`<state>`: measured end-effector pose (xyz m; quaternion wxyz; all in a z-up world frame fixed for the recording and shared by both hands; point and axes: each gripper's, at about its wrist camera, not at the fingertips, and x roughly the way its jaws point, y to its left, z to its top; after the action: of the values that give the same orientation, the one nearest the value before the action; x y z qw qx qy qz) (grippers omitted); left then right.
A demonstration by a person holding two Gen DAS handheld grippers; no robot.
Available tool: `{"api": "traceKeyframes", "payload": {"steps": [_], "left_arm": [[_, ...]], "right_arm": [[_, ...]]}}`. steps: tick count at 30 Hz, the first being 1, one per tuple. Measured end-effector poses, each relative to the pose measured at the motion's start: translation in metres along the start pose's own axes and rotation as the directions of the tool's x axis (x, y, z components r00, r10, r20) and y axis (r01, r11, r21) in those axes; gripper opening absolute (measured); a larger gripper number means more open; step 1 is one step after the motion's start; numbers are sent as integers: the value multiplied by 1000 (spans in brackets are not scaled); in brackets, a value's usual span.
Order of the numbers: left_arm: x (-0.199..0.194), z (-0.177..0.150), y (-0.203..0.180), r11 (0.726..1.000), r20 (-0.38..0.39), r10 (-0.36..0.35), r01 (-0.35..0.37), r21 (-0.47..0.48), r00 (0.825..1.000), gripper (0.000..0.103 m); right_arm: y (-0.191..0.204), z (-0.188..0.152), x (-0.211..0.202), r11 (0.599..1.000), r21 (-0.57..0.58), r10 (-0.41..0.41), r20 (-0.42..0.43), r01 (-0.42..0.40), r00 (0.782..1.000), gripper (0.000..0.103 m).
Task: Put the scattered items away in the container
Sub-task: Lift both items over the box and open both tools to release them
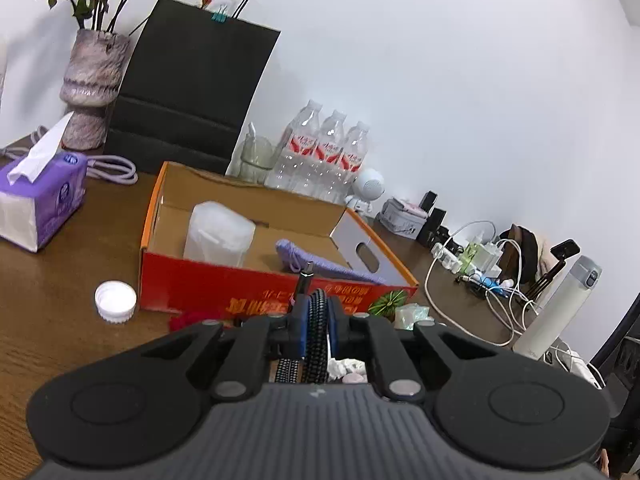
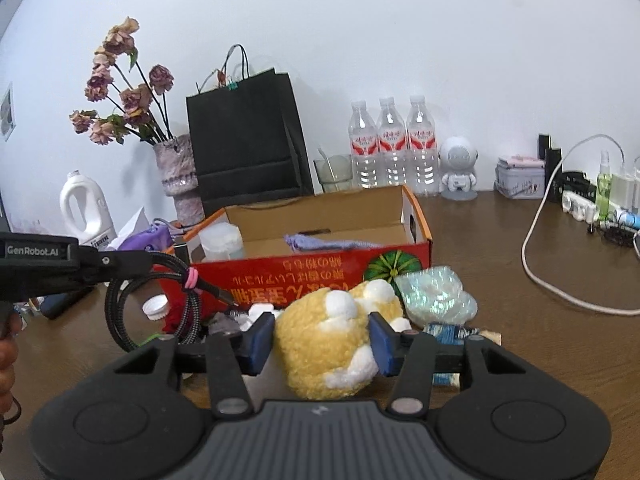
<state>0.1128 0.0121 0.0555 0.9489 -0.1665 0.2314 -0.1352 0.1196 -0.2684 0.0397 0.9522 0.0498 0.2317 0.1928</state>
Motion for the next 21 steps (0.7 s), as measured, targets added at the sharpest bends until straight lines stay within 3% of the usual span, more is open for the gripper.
{"api": "traceKeyframes", "payload": {"steps": [11,21], "left_arm": [[-11,8,-9,999,42,-2,0,47,999,10],[0,-4,0,1000,-4,-10,10,14,1000,10]], "right_arm": [[7,16,-5,999,-31,13,32,-12,999,49],[12,10,-1,999,-28,28,9,-28,1000,49]]}}
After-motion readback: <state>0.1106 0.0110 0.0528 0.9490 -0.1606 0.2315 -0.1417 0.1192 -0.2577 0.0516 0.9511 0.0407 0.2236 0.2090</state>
